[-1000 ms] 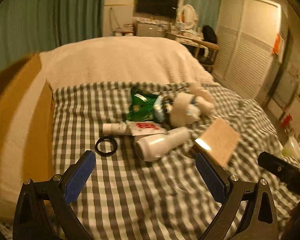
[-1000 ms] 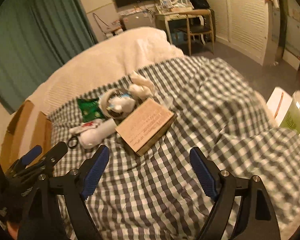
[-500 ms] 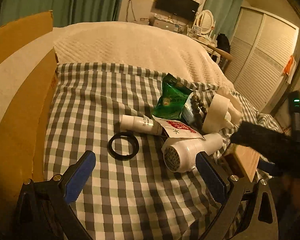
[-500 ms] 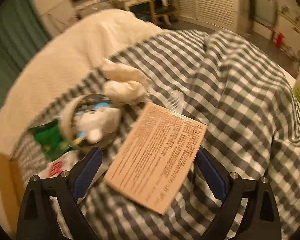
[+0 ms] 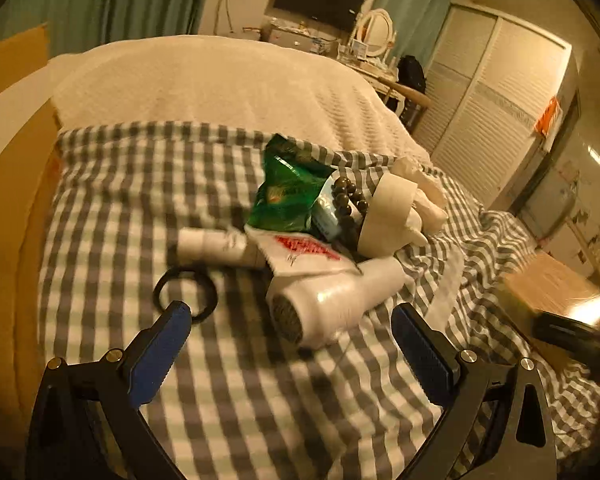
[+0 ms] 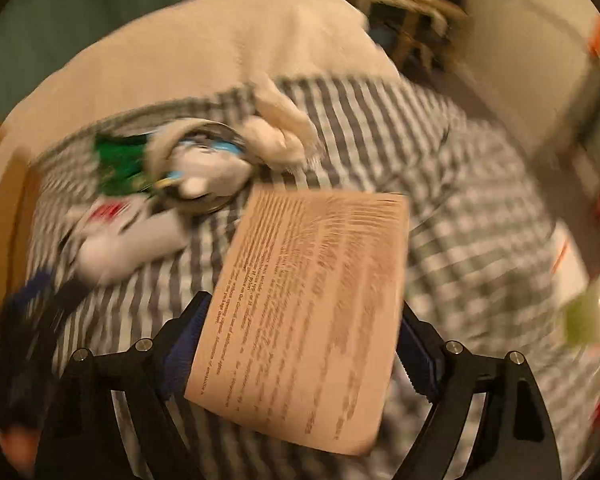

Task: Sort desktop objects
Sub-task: 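Carry the tan box toward the cardboard box and grasp the amoxicillin box with the right gripper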

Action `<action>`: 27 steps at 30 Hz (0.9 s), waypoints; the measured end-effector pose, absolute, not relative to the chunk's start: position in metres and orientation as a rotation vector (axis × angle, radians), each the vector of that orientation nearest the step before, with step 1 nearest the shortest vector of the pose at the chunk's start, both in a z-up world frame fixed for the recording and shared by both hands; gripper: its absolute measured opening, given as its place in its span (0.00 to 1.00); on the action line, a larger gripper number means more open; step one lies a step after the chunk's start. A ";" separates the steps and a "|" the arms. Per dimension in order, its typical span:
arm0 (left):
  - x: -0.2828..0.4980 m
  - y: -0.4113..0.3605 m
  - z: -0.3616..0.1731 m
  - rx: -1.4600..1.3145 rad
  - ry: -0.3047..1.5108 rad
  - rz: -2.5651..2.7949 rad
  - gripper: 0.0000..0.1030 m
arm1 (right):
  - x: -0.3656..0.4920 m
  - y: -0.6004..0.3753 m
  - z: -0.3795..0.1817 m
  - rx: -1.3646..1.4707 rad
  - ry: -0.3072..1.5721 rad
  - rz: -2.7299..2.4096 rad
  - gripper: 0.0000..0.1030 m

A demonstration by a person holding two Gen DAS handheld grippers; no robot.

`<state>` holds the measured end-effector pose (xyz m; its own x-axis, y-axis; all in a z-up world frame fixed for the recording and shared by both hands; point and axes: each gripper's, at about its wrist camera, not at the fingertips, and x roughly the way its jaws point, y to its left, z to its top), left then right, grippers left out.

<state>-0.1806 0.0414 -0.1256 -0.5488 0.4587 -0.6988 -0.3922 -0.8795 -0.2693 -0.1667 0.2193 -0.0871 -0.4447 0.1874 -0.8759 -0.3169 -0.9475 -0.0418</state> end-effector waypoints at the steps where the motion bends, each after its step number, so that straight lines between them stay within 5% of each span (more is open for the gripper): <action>1: -0.184 0.044 -0.126 -1.116 -0.117 2.394 1.00 | -0.153 0.220 -0.076 -1.430 0.146 2.467 0.79; 3: -0.191 0.049 -0.129 -1.113 -0.145 2.376 1.00 | -0.126 0.227 -0.063 -1.369 0.160 2.532 0.67; 5: -0.195 0.055 -0.135 -1.133 -0.130 2.361 1.00 | -0.112 0.243 -0.059 -1.288 0.271 2.552 0.66; 8: -0.193 0.070 -0.146 -1.181 -0.046 2.294 1.00 | -0.114 0.252 -0.063 -1.322 0.412 2.574 0.37; 11: -0.175 0.088 -0.148 -1.165 0.094 2.252 1.00 | -0.125 0.252 -0.070 -1.400 0.331 2.546 0.36; 12: -0.168 0.095 -0.147 -1.165 0.145 2.232 1.00 | -0.127 0.252 -0.073 -1.407 0.309 2.543 0.38; 15: -0.152 0.106 -0.145 -1.159 0.209 2.159 1.00 | -0.126 0.251 -0.084 -1.481 0.299 2.578 0.69; 20: -0.151 0.104 -0.141 -1.139 0.255 2.170 1.00 | -0.118 0.238 -0.079 -1.543 0.313 2.635 0.74; 27: -0.169 0.077 -0.123 -1.113 0.096 2.205 1.00 | -0.119 0.183 -0.115 -1.763 0.131 2.520 0.87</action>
